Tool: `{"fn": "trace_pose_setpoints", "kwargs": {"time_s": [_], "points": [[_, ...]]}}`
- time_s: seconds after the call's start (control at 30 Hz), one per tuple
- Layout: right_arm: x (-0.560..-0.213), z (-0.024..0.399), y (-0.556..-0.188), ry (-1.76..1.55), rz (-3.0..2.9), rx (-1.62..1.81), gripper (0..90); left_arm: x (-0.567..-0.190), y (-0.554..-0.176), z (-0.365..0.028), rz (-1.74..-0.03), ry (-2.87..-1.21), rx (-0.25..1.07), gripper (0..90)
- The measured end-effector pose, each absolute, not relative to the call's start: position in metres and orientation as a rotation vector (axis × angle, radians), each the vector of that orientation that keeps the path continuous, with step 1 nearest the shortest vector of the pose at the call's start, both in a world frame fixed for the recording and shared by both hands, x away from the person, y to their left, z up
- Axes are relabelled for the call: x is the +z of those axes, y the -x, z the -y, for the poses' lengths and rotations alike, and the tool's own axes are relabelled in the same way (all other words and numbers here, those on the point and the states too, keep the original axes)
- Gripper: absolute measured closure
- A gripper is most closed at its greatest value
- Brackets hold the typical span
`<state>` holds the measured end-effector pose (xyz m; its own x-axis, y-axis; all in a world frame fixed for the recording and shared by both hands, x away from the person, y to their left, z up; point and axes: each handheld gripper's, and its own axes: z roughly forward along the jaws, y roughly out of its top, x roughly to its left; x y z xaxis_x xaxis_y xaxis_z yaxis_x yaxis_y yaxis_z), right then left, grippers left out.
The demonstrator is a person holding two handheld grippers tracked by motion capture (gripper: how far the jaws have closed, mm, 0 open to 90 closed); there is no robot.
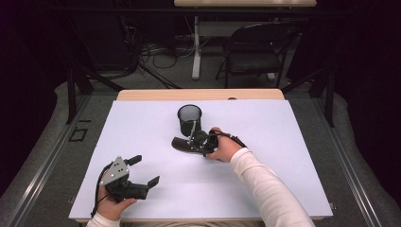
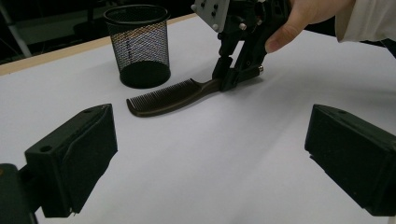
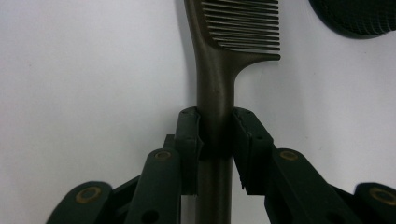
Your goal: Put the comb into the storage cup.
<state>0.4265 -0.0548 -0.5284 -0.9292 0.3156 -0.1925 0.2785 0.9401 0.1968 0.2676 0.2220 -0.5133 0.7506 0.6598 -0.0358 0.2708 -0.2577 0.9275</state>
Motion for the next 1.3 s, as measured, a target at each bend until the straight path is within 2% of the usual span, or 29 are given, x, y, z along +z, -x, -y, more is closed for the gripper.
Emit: {"fn": "trace_pose_setpoints", "kwargs": {"time_s": [0.8,1.3], "points": [[-0.523,0.053,-0.418,-0.392,-2.838,0.309,73.0,-0.514,-0.268,-0.222,-0.725,-1.841,0.435,2.4],[-0.504,0.053,-0.405,-0.361,-2.759,0.485,73.0,-0.514,-0.269,-0.222,-0.736,-1.846,0.437,2.6]]}}
